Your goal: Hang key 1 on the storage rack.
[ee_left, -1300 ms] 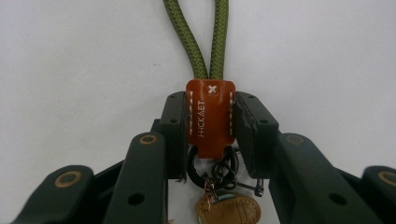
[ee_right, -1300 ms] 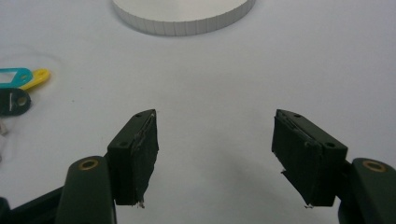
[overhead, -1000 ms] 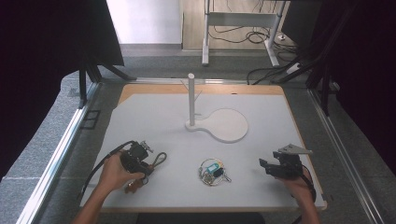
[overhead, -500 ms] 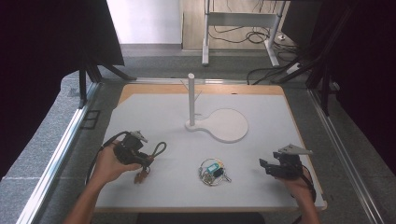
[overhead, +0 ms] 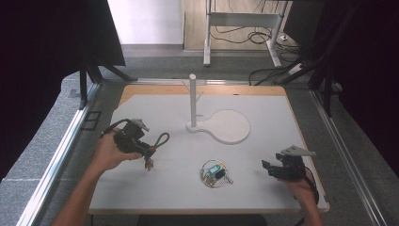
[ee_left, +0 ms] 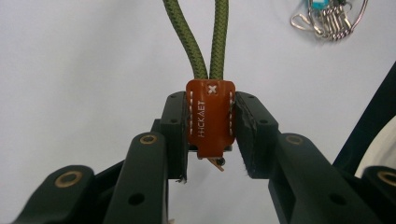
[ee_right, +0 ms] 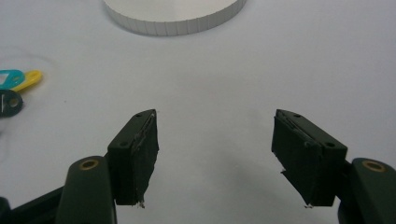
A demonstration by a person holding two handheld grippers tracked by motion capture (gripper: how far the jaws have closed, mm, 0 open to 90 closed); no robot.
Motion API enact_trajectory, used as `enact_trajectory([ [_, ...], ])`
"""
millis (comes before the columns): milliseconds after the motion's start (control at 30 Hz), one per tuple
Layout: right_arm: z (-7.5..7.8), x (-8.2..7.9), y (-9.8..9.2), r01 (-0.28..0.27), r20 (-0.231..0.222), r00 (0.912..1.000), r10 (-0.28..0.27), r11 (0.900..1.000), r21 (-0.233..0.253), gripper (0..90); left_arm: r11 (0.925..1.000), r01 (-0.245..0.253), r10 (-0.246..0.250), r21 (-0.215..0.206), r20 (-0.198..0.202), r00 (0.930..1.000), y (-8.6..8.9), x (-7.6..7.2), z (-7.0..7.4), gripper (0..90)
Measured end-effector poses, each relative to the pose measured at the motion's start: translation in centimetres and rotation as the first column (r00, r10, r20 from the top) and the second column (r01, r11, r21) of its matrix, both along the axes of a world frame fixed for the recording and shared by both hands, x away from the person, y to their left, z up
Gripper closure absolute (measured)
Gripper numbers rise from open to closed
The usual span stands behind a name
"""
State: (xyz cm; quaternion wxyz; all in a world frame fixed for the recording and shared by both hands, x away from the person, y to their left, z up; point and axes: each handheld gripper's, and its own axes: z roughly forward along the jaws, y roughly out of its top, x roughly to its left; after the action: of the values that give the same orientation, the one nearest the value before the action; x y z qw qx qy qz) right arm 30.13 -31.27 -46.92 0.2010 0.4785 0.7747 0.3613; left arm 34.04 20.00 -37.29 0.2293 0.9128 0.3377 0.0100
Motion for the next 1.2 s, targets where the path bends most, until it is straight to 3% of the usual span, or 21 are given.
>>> enact_trajectory([
  [433,0.0,0.0,-0.1,0.009,-0.002,1.0,-0.009,1.0,-0.002,31.9,0.999,0.018,-0.016,-0.042,0.028,0.9995,0.0,1.7,2.5,66.8],
  [1200,-0.1,0.2,-0.2,0.009,-0.007,0.9999,-0.009,1.0,-0.015,31.9,0.9976,0.016,-0.015,-0.067,0.027,0.9995,-0.3,4.7,3.9,66.8],
])
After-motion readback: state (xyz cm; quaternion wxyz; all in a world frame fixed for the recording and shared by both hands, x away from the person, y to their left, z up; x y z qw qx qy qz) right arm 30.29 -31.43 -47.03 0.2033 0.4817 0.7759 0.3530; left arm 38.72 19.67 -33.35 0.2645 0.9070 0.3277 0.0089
